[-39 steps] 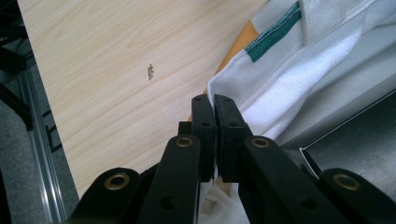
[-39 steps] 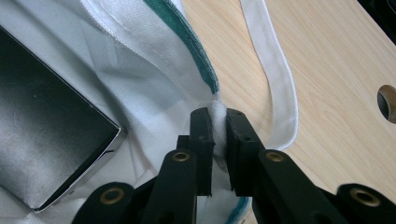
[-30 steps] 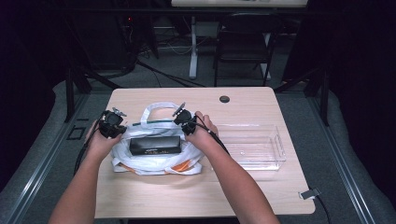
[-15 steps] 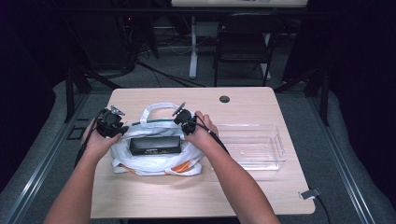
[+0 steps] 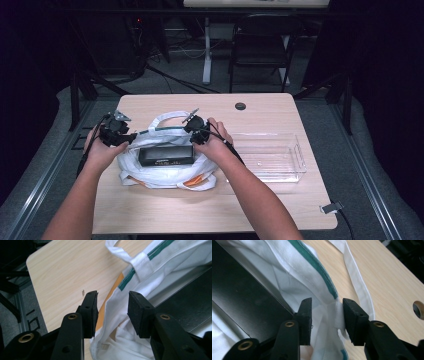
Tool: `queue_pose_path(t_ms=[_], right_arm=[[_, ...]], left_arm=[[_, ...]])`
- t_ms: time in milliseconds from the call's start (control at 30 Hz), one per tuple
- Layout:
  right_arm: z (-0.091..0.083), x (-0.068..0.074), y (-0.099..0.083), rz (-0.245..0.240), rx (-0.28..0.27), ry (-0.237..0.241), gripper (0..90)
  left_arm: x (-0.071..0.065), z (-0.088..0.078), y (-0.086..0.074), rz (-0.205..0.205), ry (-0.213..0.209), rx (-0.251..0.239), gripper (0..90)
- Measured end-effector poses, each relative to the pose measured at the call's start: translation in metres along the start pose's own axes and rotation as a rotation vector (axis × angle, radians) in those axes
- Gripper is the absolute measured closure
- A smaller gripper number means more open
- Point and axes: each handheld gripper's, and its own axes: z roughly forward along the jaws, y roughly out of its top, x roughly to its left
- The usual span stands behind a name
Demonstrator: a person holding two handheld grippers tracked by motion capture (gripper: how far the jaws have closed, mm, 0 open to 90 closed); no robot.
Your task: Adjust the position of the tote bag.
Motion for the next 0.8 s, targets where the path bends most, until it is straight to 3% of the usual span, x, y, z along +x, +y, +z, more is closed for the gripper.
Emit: queue_pose_path(t_ms=[267,400,600,800], right_arm=[[-0.016,0.000,0.003,0.008,-0.062,0.024,58.0],[-0.034,0.001,0.002,0.018,-0.121,0.054,60.3],[-0.053,0.003,-0.002,0.004,-0.166,0.075,60.9],[-0.073,0.001,-0.017,0.007,-0.212,0.108,62.1]], left_arm=[[-0.008,-0.009,0.011,0.031,0.005,-0.013,59.0],[-0.014,-0.017,0.016,0.054,-0.010,-0.026,59.7],[-0.019,-0.023,0.020,0.091,-0.019,-0.024,60.8],[-0.026,-0.029,0.024,0.119,-0.022,-0.021,60.8]])
